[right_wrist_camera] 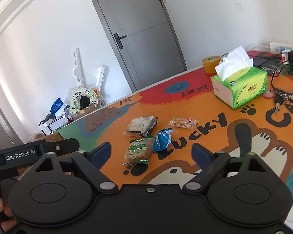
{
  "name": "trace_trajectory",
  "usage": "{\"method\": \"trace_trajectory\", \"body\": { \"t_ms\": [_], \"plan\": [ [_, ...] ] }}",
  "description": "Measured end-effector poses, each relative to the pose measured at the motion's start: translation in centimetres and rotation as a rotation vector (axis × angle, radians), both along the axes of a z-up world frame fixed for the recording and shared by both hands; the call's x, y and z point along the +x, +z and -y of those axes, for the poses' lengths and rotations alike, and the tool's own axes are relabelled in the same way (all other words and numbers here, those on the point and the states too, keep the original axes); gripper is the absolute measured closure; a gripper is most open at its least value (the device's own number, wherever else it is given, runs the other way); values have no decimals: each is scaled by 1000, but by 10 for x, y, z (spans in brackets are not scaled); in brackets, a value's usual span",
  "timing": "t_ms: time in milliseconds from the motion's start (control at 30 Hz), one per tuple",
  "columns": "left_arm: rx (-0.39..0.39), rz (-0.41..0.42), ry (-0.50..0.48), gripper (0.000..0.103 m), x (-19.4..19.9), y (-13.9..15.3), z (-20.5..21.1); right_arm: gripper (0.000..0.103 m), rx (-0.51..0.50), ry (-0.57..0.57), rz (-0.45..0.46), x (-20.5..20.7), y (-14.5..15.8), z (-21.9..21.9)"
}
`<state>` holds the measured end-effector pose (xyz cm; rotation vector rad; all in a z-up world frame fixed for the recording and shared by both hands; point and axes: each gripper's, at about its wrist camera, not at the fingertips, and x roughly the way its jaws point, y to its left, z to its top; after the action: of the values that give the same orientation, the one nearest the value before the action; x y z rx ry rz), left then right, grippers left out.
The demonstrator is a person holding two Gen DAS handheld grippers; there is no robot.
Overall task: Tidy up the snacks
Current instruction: 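Move both tools back toward the remaining snacks, then grasp the green-printed bread pack with the left tool while the right tool grasps the blue chip bag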
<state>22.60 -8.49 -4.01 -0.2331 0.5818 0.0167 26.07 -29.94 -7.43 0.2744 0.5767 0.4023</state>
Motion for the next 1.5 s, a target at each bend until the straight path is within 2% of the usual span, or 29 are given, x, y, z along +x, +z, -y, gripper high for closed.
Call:
{"method": "trace_trajectory", "body": {
  "t_ms": [200,333,500,600,967,1100,1333,1500],
  "plan": [
    [-17,-34,1,28,23,-12,8,30,24,-1,-30,20,-8,2],
    [-21,-58,2,30,39,-20,15,35,50,-9,-61,36,-16,7],
    [-34,-91,3,40,58,-33,21,43,67,-15,-94,53,-27,12],
    [-38,-110,4,41,68,-41,25,45,80,-15,-113,63,-33,16],
    [-49,-167,6,48,99,-67,36,47,110,-18,-161,88,-48,17],
    [-96,-190,4,56,110,-74,31,47,113,-11,-168,94,-51,14],
    [-89,-182,-21,61,111,-74,29,47,108,7,-183,106,-57,0],
    [-86,-188,18,61,110,-73,13,47,94,27,-183,114,-57,-16]
  ]
}}
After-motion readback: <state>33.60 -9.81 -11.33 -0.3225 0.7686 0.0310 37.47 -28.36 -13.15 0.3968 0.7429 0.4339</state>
